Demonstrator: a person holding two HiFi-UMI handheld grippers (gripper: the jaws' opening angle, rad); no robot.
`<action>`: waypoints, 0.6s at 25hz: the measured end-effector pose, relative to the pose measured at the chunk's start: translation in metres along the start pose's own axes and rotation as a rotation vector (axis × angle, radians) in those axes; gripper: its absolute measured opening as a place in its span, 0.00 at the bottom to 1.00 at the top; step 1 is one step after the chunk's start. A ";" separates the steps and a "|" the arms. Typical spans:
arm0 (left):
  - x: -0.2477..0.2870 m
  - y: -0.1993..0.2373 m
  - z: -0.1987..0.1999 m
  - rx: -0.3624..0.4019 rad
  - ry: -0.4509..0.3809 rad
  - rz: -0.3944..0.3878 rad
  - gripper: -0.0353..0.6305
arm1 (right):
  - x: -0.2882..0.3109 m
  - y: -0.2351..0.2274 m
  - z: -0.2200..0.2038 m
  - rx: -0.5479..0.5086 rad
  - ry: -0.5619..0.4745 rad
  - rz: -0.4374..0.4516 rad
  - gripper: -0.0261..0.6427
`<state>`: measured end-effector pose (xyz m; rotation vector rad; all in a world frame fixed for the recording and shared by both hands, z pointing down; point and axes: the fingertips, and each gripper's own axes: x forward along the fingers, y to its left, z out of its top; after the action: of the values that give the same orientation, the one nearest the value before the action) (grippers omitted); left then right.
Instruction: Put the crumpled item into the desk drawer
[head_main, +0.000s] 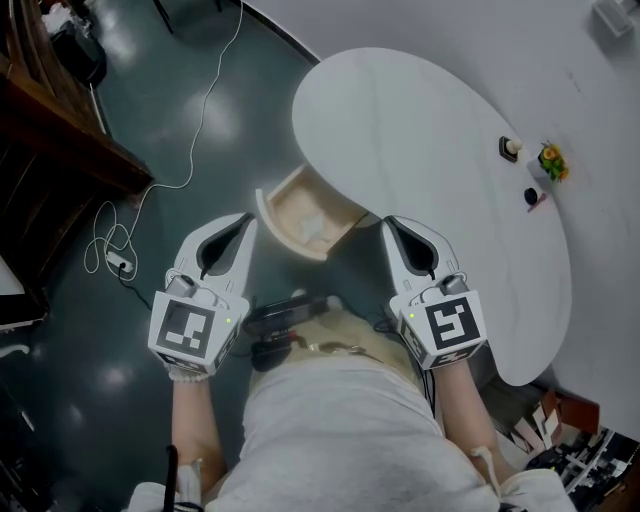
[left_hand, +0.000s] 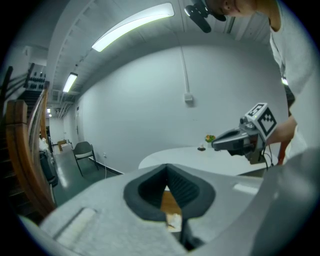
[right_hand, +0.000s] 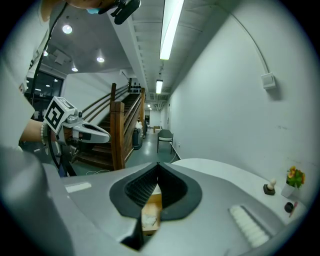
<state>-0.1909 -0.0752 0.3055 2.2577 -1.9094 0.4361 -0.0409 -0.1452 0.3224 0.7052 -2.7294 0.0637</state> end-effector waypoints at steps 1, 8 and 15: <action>0.000 -0.001 -0.001 0.003 -0.002 -0.005 0.05 | 0.000 0.000 0.000 0.000 0.000 0.001 0.05; 0.004 -0.003 -0.008 -0.001 0.018 -0.019 0.05 | 0.006 -0.001 0.001 -0.001 0.004 0.005 0.05; 0.006 -0.005 -0.011 0.000 0.016 -0.040 0.05 | 0.008 -0.001 0.001 0.006 0.009 0.002 0.05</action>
<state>-0.1864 -0.0767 0.3181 2.2808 -1.8525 0.4475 -0.0479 -0.1498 0.3239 0.7024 -2.7222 0.0759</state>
